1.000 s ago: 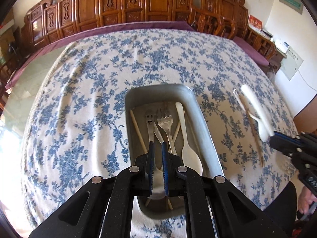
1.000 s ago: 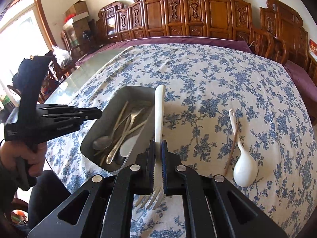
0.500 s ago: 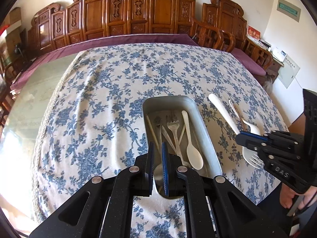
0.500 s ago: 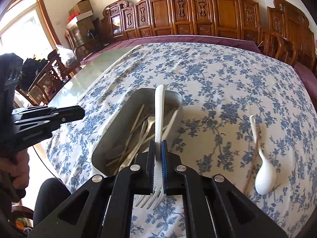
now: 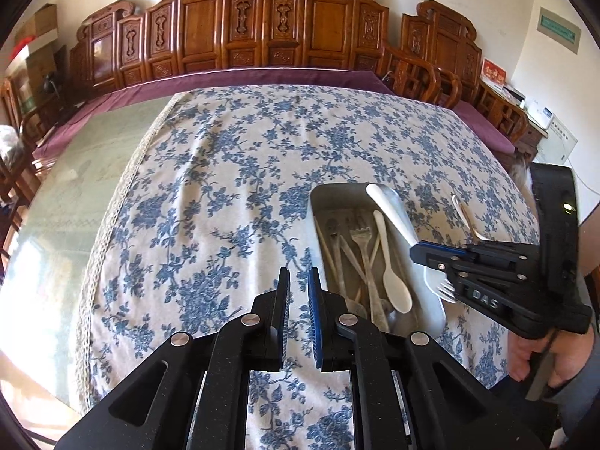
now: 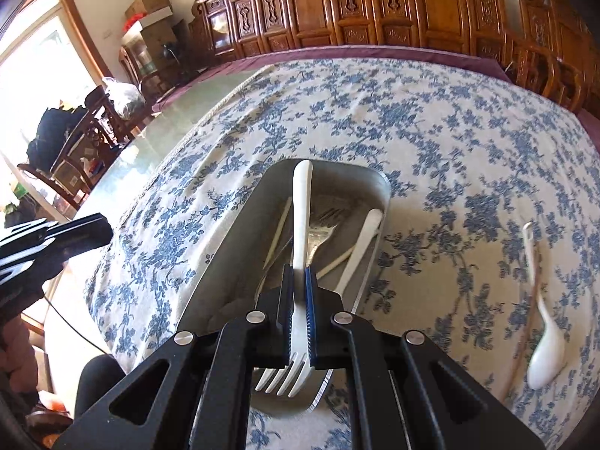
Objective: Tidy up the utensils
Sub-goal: 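Lower the white plastic fork into the tray and open the right gripper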
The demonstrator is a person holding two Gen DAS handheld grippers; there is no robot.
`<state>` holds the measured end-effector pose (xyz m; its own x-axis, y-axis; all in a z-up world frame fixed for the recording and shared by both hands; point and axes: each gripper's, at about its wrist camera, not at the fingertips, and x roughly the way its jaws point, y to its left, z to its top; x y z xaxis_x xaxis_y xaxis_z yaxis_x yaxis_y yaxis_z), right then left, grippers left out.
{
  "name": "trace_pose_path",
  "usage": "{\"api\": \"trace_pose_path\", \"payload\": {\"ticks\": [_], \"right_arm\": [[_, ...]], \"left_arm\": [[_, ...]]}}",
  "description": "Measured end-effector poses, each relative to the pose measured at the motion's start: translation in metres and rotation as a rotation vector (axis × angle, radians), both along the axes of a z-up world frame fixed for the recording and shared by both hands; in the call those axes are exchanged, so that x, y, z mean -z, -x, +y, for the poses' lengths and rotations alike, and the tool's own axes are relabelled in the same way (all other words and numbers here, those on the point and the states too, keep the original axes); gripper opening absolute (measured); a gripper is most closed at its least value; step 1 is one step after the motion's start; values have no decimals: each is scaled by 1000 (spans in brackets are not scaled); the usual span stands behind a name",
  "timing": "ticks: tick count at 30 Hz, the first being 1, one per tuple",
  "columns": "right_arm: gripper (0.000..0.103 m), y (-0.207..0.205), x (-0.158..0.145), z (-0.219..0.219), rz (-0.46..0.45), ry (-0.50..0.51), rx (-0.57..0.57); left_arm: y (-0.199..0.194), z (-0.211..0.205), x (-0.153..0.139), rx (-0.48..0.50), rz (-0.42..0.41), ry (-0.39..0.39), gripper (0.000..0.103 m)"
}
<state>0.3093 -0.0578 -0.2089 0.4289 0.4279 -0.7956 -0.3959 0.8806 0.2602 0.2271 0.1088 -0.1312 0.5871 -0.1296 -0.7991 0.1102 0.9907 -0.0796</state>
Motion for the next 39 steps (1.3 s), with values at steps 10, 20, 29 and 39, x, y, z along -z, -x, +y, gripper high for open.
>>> {"api": "trace_pose_path", "payload": {"ticks": [10,20,29,39], "right_arm": [[7,-20,23,27,59,16,16],[7,-33,30,47,90,23,34],[11,-36,24,45,78,9,31],[11,-2,-10,-12,-37,-8,45]], "left_arm": [[7,14,5,-26,11,1,9],[10,15,5,-31,14,-1,9],[11,6,3,-22,13,-5,9],[12,-17,-5,-1,-4,-12,20]]}}
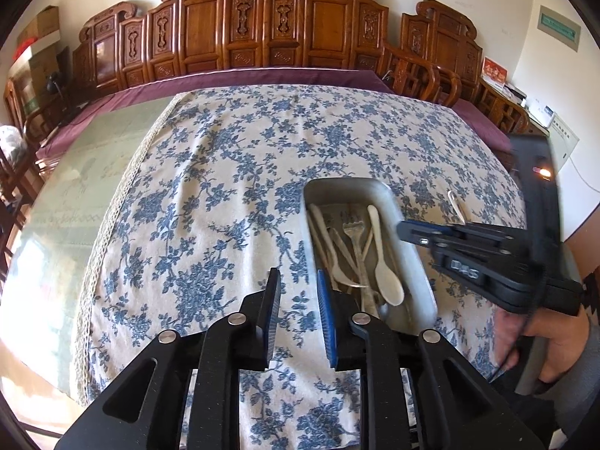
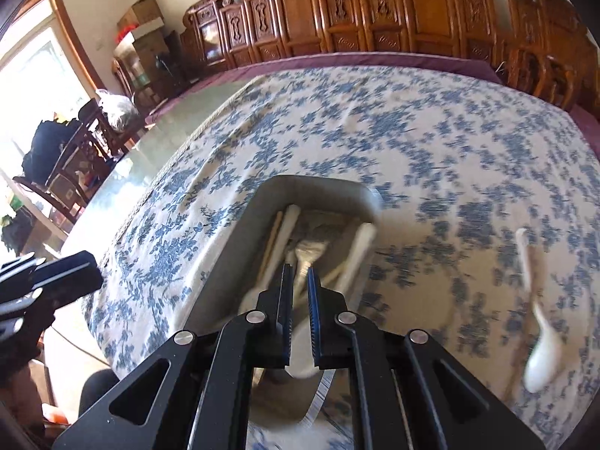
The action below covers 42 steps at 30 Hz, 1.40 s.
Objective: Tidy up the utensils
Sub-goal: 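Move both grippers toward the white spoon and brown chopstick, then grasp the brown chopstick with the left gripper while the right grasps the white plastic spoon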
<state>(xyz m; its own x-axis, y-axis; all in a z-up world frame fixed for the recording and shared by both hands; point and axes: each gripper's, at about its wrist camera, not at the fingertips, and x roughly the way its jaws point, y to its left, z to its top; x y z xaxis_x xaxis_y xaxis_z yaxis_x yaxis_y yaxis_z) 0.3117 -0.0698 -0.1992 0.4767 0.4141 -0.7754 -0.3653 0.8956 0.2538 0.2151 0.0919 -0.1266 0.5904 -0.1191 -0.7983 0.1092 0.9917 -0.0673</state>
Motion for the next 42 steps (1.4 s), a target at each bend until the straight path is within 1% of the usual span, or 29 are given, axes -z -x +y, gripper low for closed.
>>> {"api": "trace_pose_path", "payload": {"ticks": [3,5,7,12,13,14,15,16,19,20,21,22,23,28,34,39,42], "right_arm": [[11,13,-10,-23,-33,9,10],[11,20,-14,-36,-46,7,15],[11,26,-19,-50,-59,4,19],[11,42,-32,-79,-107,17,21],[11,46,-35,-86,-121,23,19],[11,51,-38,-92,-131,27,21],[11,54,-39,-100,-140,33,25],[11,57,-40,-106,-145,34,29],[11,64,-42,-127,-155,36,46],[11,66,-42,-135,-158,37,53],[13,68,-42,-142,-161,38,61],[18,71,-41,-151,-166,38,68],[20,72,-40,-157,-169,37,75],[20,72,-30,-188,-157,41,116],[22,70,-15,-216,-141,64,156],[23,70,-2,-233,-108,74,181],[23,69,7,-244,-81,85,188]], "left_arm": [[1,-10,-3,7,-6,-1,27],[1,-18,-4,13,-10,-3,35],[2,-26,-5,20,-13,-3,37],[3,-47,-9,35,-16,-7,39],[3,-52,-10,39,-17,-9,41],[4,-57,-11,43,-19,-10,49],[4,-61,-11,46,-22,-11,52],[5,-66,-12,51,-25,-12,54],[2,-84,-12,64,-23,-15,54],[2,-88,-12,67,-23,-12,59],[2,-93,-13,70,-26,-8,61],[1,-99,-13,76,-30,-7,66],[1,-104,-13,83,-31,-8,67],[-4,-132,-7,118,-20,-24,68],[-11,-157,5,142,1,-12,68],[-15,-181,26,169,30,-2,68],[-19,-194,39,182,52,19,68]]}}
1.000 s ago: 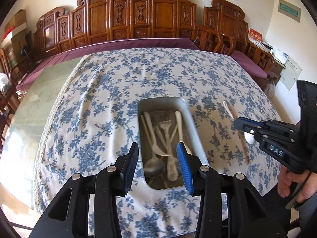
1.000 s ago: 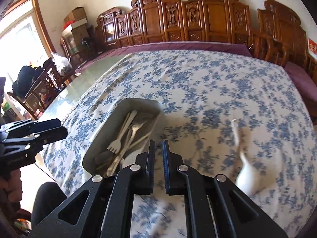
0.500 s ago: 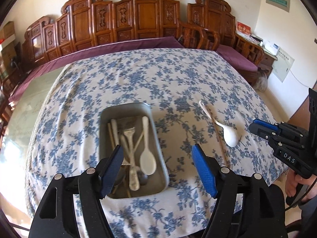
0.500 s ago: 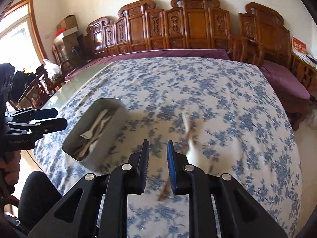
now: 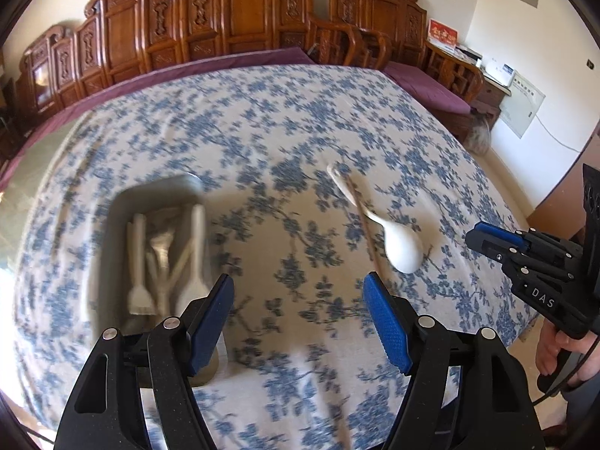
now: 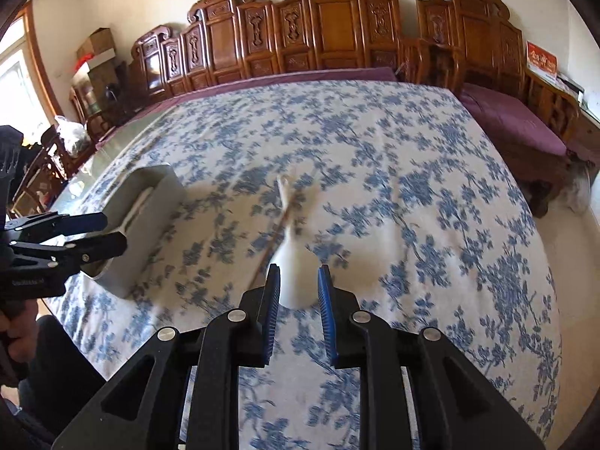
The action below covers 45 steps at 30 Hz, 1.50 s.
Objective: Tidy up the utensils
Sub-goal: 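Grasp the brown chopstick with the left gripper while the right grasps the white plastic spoon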
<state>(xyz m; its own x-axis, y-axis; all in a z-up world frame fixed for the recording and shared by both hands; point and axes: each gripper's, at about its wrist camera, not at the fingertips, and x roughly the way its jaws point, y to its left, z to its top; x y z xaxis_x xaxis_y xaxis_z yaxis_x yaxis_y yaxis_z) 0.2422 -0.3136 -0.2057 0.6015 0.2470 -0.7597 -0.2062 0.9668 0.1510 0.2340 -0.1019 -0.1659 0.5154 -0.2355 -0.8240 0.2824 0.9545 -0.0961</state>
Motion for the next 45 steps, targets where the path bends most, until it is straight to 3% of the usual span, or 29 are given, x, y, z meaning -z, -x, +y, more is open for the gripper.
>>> {"api": "trace_pose_path", "payload": {"ticks": [8,18,20,34,40,45], "right_arm": [[23,-2,15,-15,39,11,21],[23,-2,28,-23,67,2,46],[23,-3,29,-23,67,1,46],[23,-9,27,-14,67,0,31],[23,-6,23,-10,59,3,26],[23,-6,25,-11,65,-8,26]], "left_arm": [[-8,-42,29,78,35,15,67],[-27,-74,57,120,72,8,52],[-36,-77,62,110,87,5,42],[-61,-92,83,106,117,-76,30],[-64,-87,82,107,141,-72,5],[-59,-80,80,110,141,-78,5]]}}
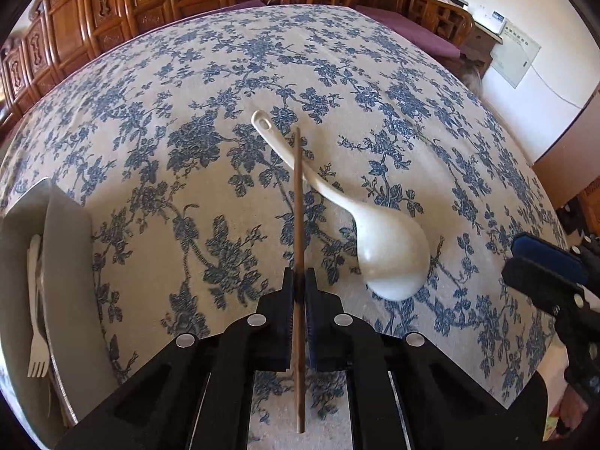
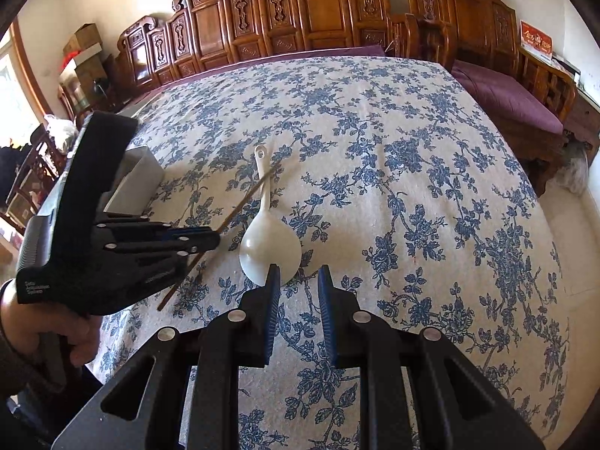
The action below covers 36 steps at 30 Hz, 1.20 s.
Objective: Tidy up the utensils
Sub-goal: 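Grasp the brown chopstick with the left gripper while the right grasps the white plastic spoon, then carry the chopstick into the tray and open the left gripper while the right holds the spoon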
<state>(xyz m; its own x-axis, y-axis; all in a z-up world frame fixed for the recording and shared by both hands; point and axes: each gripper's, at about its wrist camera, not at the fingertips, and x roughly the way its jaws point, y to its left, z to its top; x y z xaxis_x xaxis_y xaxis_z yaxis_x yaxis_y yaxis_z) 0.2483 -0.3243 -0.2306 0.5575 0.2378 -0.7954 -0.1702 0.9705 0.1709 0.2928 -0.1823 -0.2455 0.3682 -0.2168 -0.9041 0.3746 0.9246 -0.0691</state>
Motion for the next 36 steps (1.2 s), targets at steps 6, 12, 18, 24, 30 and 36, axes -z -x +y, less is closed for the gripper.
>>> {"api": "trace_pose_path", "payload": {"ticks": [6,12,18,24,30,36], "right_arm": [[23,-15,2,7,5,-6,-16],[23,-41,2,23,7,30,-58],[30,-73,9,39,42,33,-89],[30,-99,23,58,92,78,-117],[30,-112,41,71,151,103,-140],[27,-108,44,76,161,176,-155]], "left_arm": [[11,18,-15,-7,-17,10,5],[18,33,-31,-12,-46,18,4],[22,40,-48,-9,-73,28,5],[28,49,-68,-9,-106,30,5],[30,60,-82,-17,-131,39,5],[36,68,-89,-17,-146,40,5]]}}
